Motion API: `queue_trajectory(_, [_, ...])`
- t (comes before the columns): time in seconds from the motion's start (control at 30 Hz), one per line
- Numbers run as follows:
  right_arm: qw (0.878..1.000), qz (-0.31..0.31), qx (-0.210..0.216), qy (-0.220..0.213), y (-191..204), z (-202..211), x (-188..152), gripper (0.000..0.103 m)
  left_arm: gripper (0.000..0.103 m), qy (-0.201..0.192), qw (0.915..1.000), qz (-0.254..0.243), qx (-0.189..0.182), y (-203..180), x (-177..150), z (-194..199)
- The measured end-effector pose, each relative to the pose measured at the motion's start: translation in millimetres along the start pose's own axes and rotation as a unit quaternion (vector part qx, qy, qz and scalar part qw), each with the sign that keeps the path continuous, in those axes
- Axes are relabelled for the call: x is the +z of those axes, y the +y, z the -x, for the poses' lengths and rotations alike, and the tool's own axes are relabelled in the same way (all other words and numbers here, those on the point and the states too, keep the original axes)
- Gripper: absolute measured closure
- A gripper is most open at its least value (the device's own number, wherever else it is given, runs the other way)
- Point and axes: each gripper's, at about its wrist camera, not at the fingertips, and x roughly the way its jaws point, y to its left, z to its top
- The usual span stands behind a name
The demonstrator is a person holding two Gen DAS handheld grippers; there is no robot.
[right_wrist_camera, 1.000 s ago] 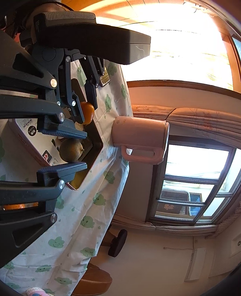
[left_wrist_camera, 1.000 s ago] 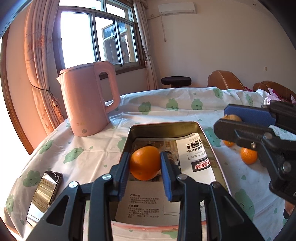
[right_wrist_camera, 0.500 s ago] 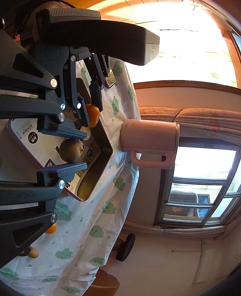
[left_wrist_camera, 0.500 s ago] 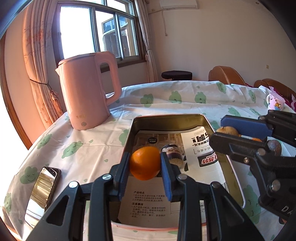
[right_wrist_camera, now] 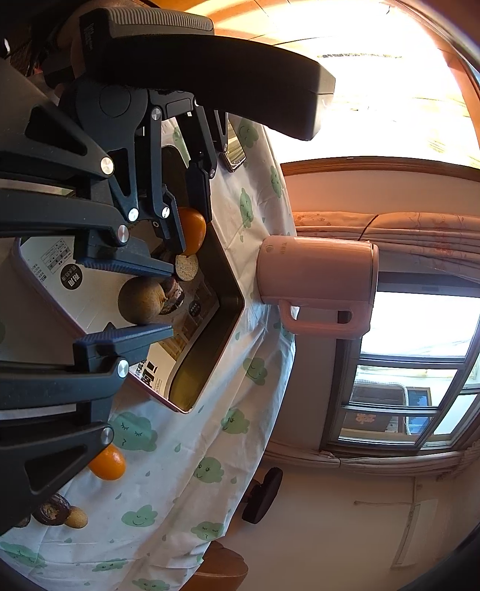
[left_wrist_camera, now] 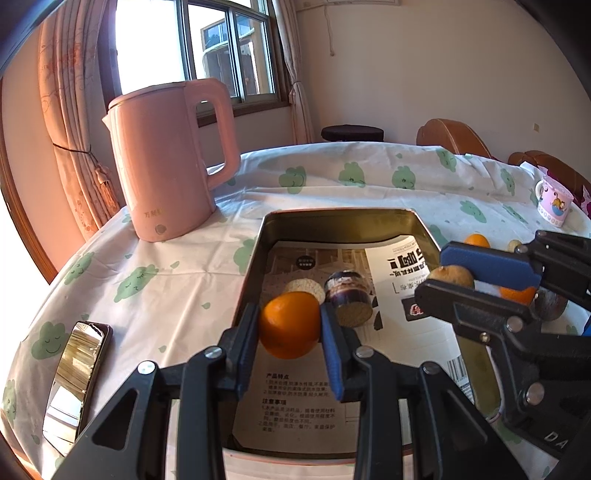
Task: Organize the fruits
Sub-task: 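Lower the orange into the tin with the left gripper while the right holds the brown fruit above it, then open the left gripper on the orange while the right releases the brown fruit in the tin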
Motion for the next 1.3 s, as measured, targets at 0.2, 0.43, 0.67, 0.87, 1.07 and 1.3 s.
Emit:
queue_trajectory(0.2, [1.000, 0.002, 0.002, 0.009, 1.8, -4.6, -2.7, 0.075, 0.069, 0.009, 1.0000, 0.000, 0.000, -0.1, 0.2, -3.0])
queue_trajectory(0.43, [1.000, 0.001, 0.002, 0.021, 2.0, -10.9, -4.4, 0.075, 0.068, 0.017, 0.9999, -0.004, 0.000, -1.8, 0.4, -5.5])
queue_trajectory(0.67, [1.000, -0.001, 0.000, 0.028, 0.9, -14.9, -8.6, 0.075, 0.068, 0.022, 0.9997, -0.005, 0.000, -2.5, 0.7, -8.2])
queue_trajectory(0.87, [1.000, -0.002, -0.001, 0.031, 0.9, -15.8, -8.7, 0.075, 0.066, 0.022, 0.9998, -0.004, 0.001, -2.3, 0.4, -8.2])
queue_trajectory(1.07, [1.000, -0.010, -0.007, 0.029, -2.1, -13.9, -9.1, 0.073, 0.053, 0.013, 0.9999, -0.006, 0.009, -2.4, 0.0, -4.1])
queue_trajectory(1.3, [0.999, -0.017, -0.019, 0.019, -7.0, -8.1, -10.6, 0.063, 0.048, 0.000, 1.0000, 0.000, 0.002, -1.2, 0.0, 1.3])
